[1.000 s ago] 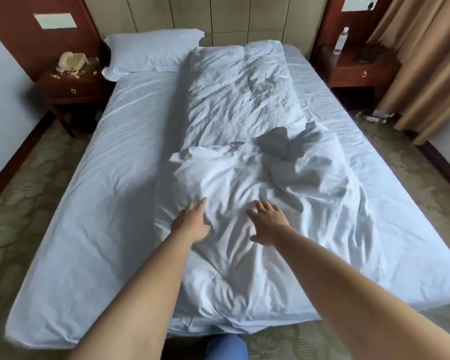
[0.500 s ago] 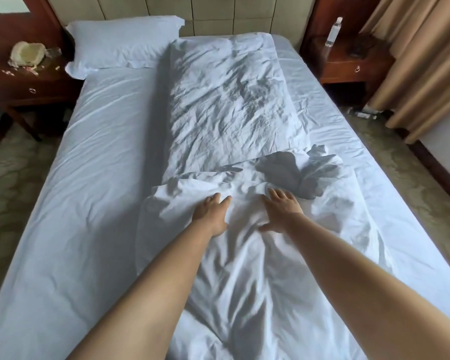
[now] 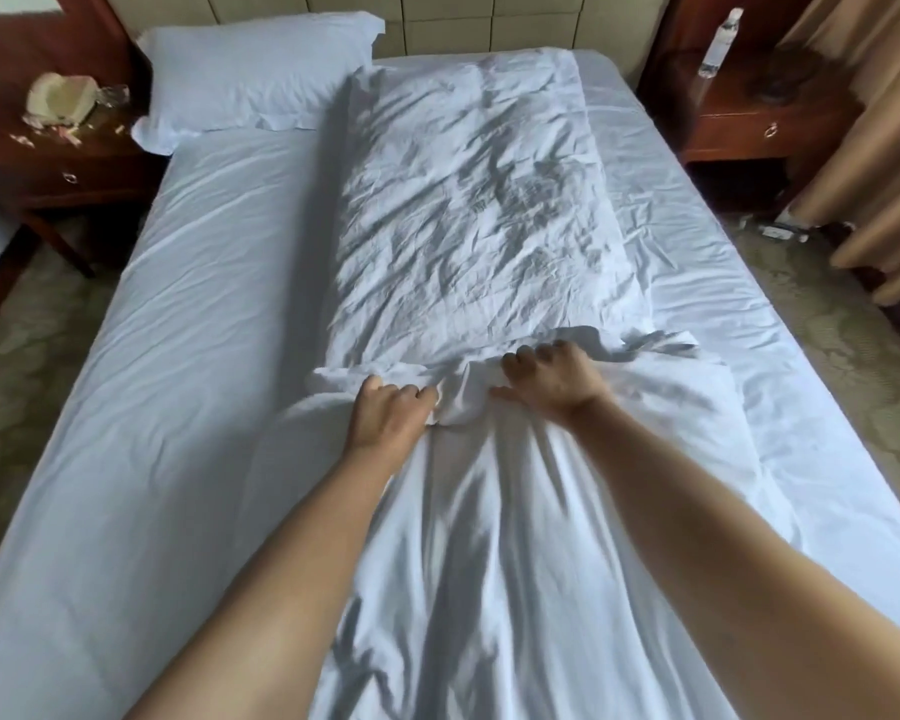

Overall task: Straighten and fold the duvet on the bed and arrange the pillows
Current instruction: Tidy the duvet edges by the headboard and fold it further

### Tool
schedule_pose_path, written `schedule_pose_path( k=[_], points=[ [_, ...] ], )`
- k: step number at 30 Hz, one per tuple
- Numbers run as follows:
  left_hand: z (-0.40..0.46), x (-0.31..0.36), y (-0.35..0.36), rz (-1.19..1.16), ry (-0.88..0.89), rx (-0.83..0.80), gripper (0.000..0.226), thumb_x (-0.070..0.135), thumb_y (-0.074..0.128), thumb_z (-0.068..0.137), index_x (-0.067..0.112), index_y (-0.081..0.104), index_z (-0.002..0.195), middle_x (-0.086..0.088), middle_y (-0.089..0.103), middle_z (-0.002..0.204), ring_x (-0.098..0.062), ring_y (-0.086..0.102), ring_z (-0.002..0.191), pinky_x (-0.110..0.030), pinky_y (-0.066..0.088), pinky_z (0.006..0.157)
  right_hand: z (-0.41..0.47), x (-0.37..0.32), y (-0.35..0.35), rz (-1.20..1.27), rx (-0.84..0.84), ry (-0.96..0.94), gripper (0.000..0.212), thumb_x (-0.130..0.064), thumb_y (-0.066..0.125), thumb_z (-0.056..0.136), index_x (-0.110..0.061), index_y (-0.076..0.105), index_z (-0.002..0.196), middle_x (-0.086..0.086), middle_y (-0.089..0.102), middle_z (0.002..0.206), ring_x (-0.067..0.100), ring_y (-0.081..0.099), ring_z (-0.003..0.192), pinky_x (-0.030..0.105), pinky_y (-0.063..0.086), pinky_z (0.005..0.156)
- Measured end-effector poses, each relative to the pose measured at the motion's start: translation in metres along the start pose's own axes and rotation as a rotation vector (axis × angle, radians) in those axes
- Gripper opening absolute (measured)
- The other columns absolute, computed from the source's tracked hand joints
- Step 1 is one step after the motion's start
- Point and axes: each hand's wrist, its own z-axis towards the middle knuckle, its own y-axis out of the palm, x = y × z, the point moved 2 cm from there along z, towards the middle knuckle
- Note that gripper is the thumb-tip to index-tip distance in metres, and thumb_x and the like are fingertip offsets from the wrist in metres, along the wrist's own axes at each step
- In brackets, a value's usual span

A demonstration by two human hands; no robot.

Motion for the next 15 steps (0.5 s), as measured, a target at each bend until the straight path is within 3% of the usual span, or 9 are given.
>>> schedule_pose_path(
  k=[3, 5, 7, 8, 9, 11, 13, 15],
  points=[
    [0.015, -0.005, 0.01, -0.093, -0.023, -0.072, 0.032, 0.036, 0.052, 0.093, 0.025, 0.05, 0.123, 0.001, 0.056, 0.125, -0.022, 0.049, 0.12, -0.033, 0.032, 0.094, 0.007, 0.008, 0.031, 0.049, -0.084, 0.019, 0.051, -0.06, 0.084, 0.052, -0.012, 0.068, 0.062, 0.005, 0.062, 0.066, 0.024, 0.062, 0.061, 0.03, 0.043, 0.062],
    [0.022, -0.004, 0.029, -0.136, 0.044, -0.148, 0.039, 0.048, 0.057, 0.088, 0.027, 0.055, 0.121, 0.0, 0.046, 0.132, -0.023, 0.039, 0.126, -0.033, 0.03, 0.098, -0.005, 0.006, 0.059, 0.099, -0.3, 0.077, 0.066, -0.07, 0.074, 0.059, -0.012, 0.072, 0.09, 0.013, 0.064, 0.106, 0.026, 0.061, 0.1, 0.038, 0.037, 0.088],
    [0.029, 0.0, 0.048, -0.177, 0.12, -0.219, 0.042, 0.055, 0.059, 0.084, 0.027, 0.062, 0.115, -0.005, 0.027, 0.151, -0.026, 0.024, 0.138, -0.037, 0.02, 0.109, -0.021, 0.007, 0.085, 0.193, -0.548, 0.163, 0.087, -0.077, 0.056, 0.07, -0.018, 0.048, 0.134, 0.015, 0.023, 0.154, 0.026, 0.025, 0.142, 0.044, 0.017, 0.113],
    [0.031, 0.002, 0.055, -0.214, 0.135, -0.294, 0.043, 0.056, 0.058, 0.084, 0.026, 0.062, 0.115, -0.006, 0.014, 0.157, -0.027, 0.015, 0.143, -0.04, 0.014, 0.114, -0.028, 0.008, 0.093, 0.248, -0.684, 0.205, 0.095, -0.078, 0.051, 0.072, -0.023, 0.03, 0.146, 0.012, 0.005, 0.16, 0.025, 0.012, 0.146, 0.046, 0.011, 0.116],
    [0.034, 0.005, 0.061, -0.244, 0.146, -0.374, 0.044, 0.056, 0.056, 0.086, 0.025, 0.061, 0.117, -0.006, 0.009, 0.159, -0.026, 0.013, 0.145, -0.042, 0.012, 0.116, -0.032, 0.009, 0.098, 0.285, -0.773, 0.238, 0.102, -0.079, 0.05, 0.071, -0.026, 0.014, 0.151, 0.012, 0.002, 0.16, 0.027, 0.011, 0.147, 0.045, 0.012, 0.116],
    [0.037, 0.013, 0.066, -0.27, 0.171, -0.451, 0.042, 0.053, 0.052, 0.09, 0.021, 0.058, 0.117, -0.008, 0.032, 0.151, -0.024, 0.035, 0.136, -0.035, 0.024, 0.109, -0.035, 0.006, 0.102, 0.328, -0.868, 0.283, 0.111, -0.081, 0.051, 0.07, -0.027, 0.0, 0.152, 0.016, 0.027, 0.154, 0.03, 0.032, 0.139, 0.041, 0.027, 0.111],
    [0.037, 0.02, 0.062, -0.334, 0.153, -0.432, 0.037, 0.048, 0.051, 0.093, 0.017, 0.057, 0.112, -0.007, 0.057, 0.128, -0.027, 0.053, 0.117, -0.031, 0.036, 0.093, -0.031, 0.001, 0.097, 0.318, -0.874, 0.282, 0.102, -0.079, 0.052, 0.071, -0.021, 0.023, 0.149, 0.01, 0.05, 0.139, 0.027, 0.049, 0.127, 0.036, 0.039, 0.099],
    [0.032, 0.023, 0.056, -0.465, 0.126, -0.476, 0.035, 0.044, 0.05, 0.095, 0.017, 0.056, 0.117, -0.008, 0.061, 0.123, -0.029, 0.056, 0.114, -0.032, 0.04, 0.087, -0.029, -0.008, 0.084, 0.357, -0.945, 0.247, 0.076, -0.072, 0.051, 0.078, -0.019, 0.05, 0.132, 0.003, 0.058, 0.13, 0.023, 0.056, 0.117, 0.031, 0.042, 0.091]
  ],
)
